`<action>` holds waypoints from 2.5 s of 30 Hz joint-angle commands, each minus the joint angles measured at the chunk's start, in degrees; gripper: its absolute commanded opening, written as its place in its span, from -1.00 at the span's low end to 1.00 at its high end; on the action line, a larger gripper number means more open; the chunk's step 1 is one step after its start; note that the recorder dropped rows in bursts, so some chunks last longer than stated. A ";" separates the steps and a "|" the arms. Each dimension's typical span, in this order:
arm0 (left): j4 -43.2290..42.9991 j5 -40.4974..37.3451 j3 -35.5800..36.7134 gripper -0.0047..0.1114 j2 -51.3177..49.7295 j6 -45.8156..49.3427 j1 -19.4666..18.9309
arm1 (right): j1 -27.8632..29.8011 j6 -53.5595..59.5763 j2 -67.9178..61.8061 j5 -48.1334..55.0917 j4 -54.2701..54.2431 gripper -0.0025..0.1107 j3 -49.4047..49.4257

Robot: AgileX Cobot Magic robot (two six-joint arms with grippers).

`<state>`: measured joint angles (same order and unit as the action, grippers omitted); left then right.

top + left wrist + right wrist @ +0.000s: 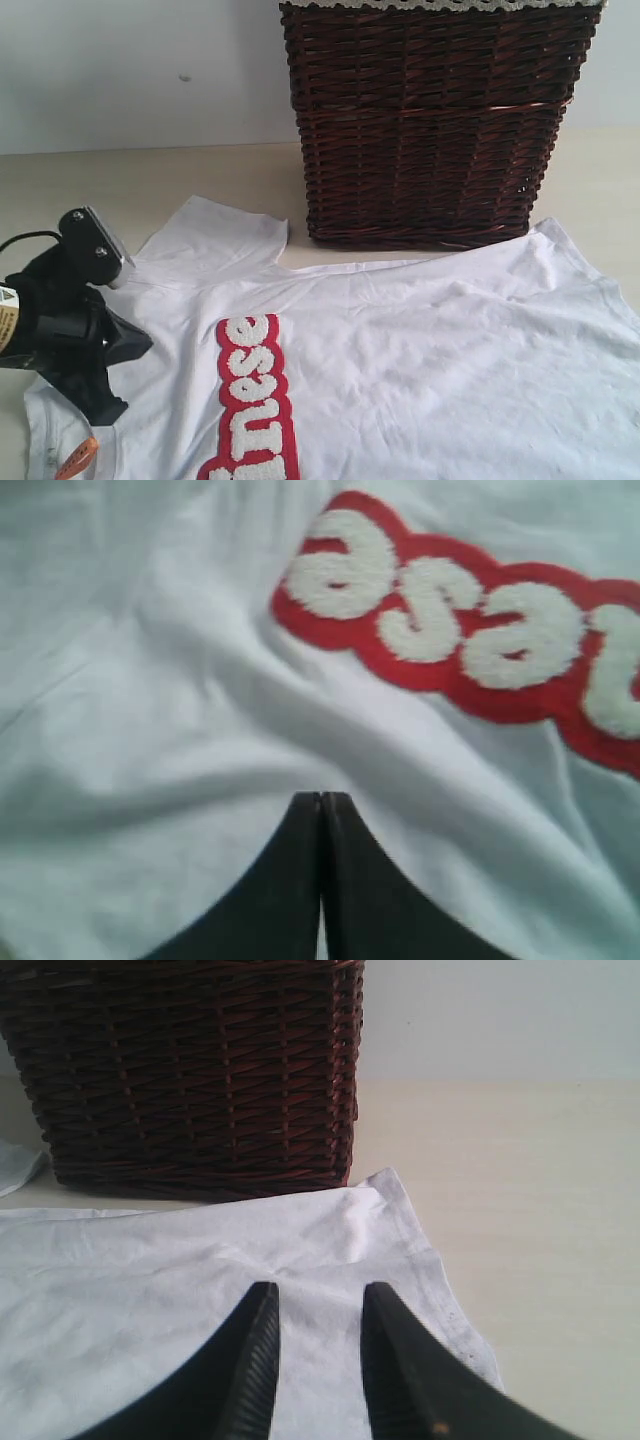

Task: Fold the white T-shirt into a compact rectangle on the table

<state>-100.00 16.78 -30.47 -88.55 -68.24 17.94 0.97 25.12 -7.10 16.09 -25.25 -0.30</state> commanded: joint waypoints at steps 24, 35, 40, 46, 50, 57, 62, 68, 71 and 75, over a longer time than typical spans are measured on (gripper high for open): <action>0.05 4.03 9.84 0.86 3.97 19.25 -6.42 | -0.02 0.18 0.40 -0.77 -0.13 -0.43 0.30; 0.05 33.49 -3.39 0.86 9.25 -16.98 -17.57 | -0.02 0.18 0.40 -0.77 -0.13 -0.43 0.30; 0.05 46.12 -15.20 0.86 13.88 -30.89 -25.01 | -0.02 0.18 0.40 -0.77 -0.13 -0.43 0.30; 0.05 48.49 -29.44 0.86 18.82 -25.16 -36.69 | -0.02 0.18 0.40 -0.77 -0.13 -0.43 0.30; 0.05 45.40 -36.16 0.86 21.48 -22.70 -43.93 | -0.02 0.18 0.40 -0.77 -0.13 -0.43 0.30; 0.05 51.83 -38.84 0.86 25.99 -43.11 -48.65 | -0.02 0.18 0.40 -0.77 -0.13 -0.43 0.30; 0.05 46.83 -37.98 0.86 30.66 -49.43 -33.40 | -0.02 0.18 0.40 -0.77 -0.13 -0.43 0.30; 0.05 42.75 -30.85 0.86 39.84 -40.89 -16.12 | -0.02 0.18 0.40 -0.77 -0.13 -0.43 0.30; 0.05 44.57 -22.15 0.86 45.19 -33.99 -15.04 | -0.02 0.18 0.40 -0.77 -0.13 -0.43 0.30; 0.05 45.48 -7.75 0.86 48.49 -32.12 -15.04 | -0.02 0.18 0.40 -0.77 -0.13 -0.43 0.30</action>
<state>-99.65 62.40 -46.27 -41.56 -102.47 2.51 0.97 25.12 -7.10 16.09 -25.25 -0.30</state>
